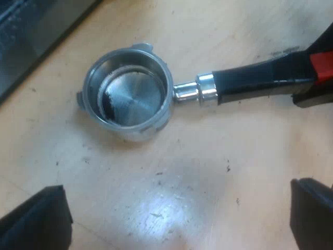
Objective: Grind coffee beans and then tamp
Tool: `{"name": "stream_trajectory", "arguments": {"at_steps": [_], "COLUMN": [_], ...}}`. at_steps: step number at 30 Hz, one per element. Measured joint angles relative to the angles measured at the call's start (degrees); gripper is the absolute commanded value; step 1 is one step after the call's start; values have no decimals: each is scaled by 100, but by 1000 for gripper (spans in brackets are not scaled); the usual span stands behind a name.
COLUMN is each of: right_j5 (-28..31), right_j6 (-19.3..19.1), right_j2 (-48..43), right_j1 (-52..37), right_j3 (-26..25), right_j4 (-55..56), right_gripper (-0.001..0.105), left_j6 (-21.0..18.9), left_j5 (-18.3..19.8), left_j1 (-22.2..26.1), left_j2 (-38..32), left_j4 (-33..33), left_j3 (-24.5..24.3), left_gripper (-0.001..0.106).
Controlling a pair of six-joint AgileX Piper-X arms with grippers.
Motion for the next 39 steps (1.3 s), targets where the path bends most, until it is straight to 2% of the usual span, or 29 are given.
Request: {"name": "stream_trajectory", "arguments": {"at_steps": [6,7,8,10,13,14,15,18,24,31,33,34,39], "right_j5": [0,0,0,0,0,0,0,0,35,35,35,2,-74], "right_j6": [0,0,0,0,0,0,0,0,266,313,313,313,313], "right_j2": [330,328,328,328,328,328,328,328,328,287,240,210,-124], "right_j1": [0,0,0,0,0,0,0,0,0,0,0,0,0], "right_j3": [0,0,0,0,0,0,0,-17,-364,-1006,-1092,-1162,-1627], "right_j4": [-188,-188,-188,-188,-188,-188,-188,-124,1166,2378,2571,2722,3315], "right_gripper": [0,3,7,23,33,33,39,65,68,69,82,82,83], "left_j6": [0,0,0,0,0,0,0,0,-9,-30,-71,-82,-486], "left_j5": [52,52,52,52,52,52,52,65,235,244,244,244,233], "left_j1": [0,0,0,0,0,0,0,0,0,0,0,0,0], "left_j2": [24,24,24,24,24,24,24,24,24,-274,-444,-511,-884], "left_j4": [-17,-17,-17,-17,-17,-17,-17,-17,232,315,427,473,588], "left_j3": [0,0,0,0,0,0,0,0,0,0,0,0,0], "left_gripper": [87,87,87,87,87,87,87,87,87,87,87,87,87]}}
